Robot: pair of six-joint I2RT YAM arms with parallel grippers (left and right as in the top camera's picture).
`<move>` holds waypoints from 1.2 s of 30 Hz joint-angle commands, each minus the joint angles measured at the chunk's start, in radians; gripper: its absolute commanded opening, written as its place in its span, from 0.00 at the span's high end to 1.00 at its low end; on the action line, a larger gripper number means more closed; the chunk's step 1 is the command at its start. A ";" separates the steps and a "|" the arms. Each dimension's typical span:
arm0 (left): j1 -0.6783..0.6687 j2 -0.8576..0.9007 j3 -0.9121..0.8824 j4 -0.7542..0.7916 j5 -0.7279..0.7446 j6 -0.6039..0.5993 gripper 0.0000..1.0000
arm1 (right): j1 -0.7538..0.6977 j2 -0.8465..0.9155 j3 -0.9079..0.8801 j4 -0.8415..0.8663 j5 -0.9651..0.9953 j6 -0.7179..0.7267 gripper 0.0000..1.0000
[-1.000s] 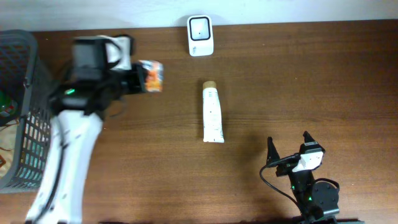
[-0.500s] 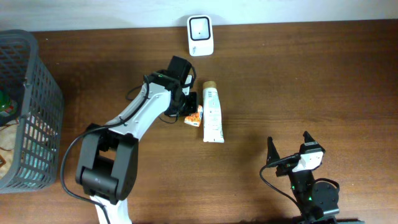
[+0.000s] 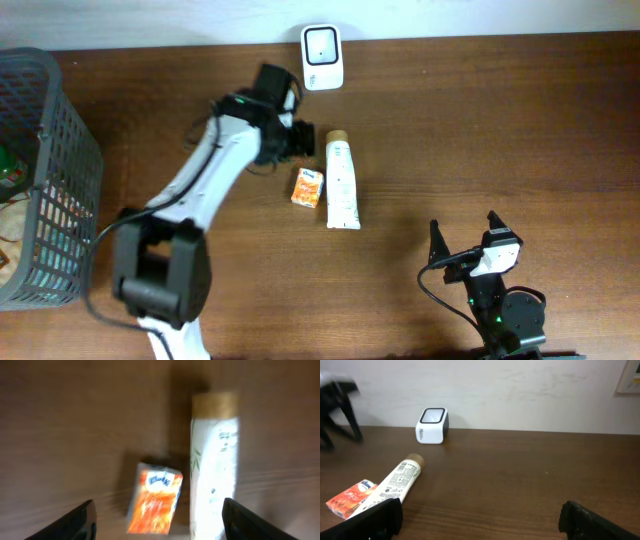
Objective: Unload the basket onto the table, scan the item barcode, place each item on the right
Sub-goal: 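Place orange box with left gripper beside the tube, then reach left gripper into basket and grasp the teal wipes pack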
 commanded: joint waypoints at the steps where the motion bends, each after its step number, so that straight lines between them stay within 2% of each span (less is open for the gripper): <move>1: 0.110 -0.220 0.124 -0.108 -0.122 0.042 0.21 | -0.001 -0.005 -0.007 -0.005 0.001 -0.008 0.02; 5: 0.302 -0.397 0.128 -0.156 -0.153 0.041 0.20 | -0.001 -0.005 -0.007 -0.005 0.001 -0.008 0.02; 7: 0.464 -0.470 0.128 -0.182 -0.153 0.040 0.20 | -0.001 -0.005 -0.007 -0.005 0.001 -0.008 0.02; 10: 0.719 -0.496 0.127 -0.213 -0.153 0.039 0.21 | -0.001 -0.005 -0.007 -0.005 0.001 -0.007 0.02; 13: 0.948 -0.489 0.096 -0.208 -0.151 -0.031 0.20 | -0.001 -0.005 -0.007 -0.005 0.001 -0.008 0.02; 15: 1.042 -0.460 0.081 -0.204 -0.150 -0.032 0.20 | -0.001 -0.005 -0.007 -0.005 0.001 -0.007 0.02; 19: 1.099 -0.377 0.047 -0.204 -0.153 -0.042 0.20 | -0.001 -0.005 -0.007 -0.005 0.001 -0.008 0.02; 26: 1.180 -0.233 -0.018 -0.237 -0.248 -0.042 0.22 | -0.001 -0.005 -0.007 -0.005 0.001 -0.008 0.02; 33: 1.189 -0.175 -0.233 -0.137 -0.313 -0.041 0.21 | -0.001 -0.005 -0.007 -0.005 0.001 -0.008 0.02; 36: 1.189 -0.124 -0.287 -0.098 -0.319 0.010 0.20 | -0.001 -0.005 -0.007 -0.005 0.001 -0.008 0.02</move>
